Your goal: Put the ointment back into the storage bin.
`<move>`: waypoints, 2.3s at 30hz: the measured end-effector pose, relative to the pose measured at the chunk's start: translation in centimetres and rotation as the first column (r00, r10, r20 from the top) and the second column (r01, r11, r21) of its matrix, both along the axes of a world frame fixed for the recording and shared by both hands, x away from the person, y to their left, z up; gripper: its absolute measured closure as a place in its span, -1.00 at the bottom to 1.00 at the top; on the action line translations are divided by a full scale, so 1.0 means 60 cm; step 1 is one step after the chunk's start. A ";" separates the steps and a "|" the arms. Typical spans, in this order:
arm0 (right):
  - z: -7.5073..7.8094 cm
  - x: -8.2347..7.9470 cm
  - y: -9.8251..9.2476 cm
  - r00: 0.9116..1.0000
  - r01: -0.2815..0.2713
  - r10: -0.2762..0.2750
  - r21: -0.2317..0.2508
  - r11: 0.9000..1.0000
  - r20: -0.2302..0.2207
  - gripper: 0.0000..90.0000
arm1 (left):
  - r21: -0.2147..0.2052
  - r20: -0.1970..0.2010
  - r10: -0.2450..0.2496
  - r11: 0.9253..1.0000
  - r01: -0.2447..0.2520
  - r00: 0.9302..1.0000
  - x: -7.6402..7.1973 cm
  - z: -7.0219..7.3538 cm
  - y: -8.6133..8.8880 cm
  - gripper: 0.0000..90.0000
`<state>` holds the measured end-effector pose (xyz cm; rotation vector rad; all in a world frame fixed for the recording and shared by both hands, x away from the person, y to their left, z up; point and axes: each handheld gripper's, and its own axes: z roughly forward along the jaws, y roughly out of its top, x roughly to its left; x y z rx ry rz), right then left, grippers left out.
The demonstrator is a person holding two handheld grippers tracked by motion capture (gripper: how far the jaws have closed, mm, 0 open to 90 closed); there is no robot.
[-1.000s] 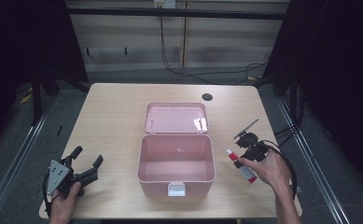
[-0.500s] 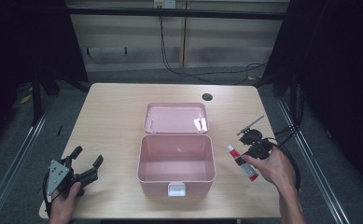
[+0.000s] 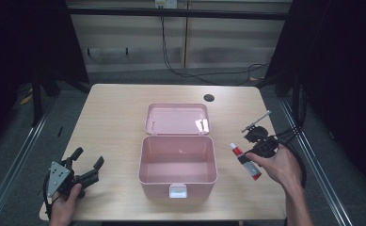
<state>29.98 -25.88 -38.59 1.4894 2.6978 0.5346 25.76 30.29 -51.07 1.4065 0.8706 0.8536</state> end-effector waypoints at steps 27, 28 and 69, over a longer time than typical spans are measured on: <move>0.074 0.000 0.020 0.982 -0.179 0.180 -0.025 0.984 0.055 0.59 | 0.001 -0.001 0.002 1.000 -0.002 1.000 0.000 0.000 0.000 -0.65; 0.078 0.001 0.020 0.981 -0.184 0.185 -0.022 0.983 0.057 0.59 | 0.001 -0.001 0.002 1.000 -0.002 1.000 0.000 0.000 0.000 -0.65; 0.154 0.029 0.142 0.905 -0.411 0.414 -0.051 0.910 0.103 0.59 | 0.001 -0.001 0.001 1.000 -0.001 1.000 0.000 0.000 0.000 -0.65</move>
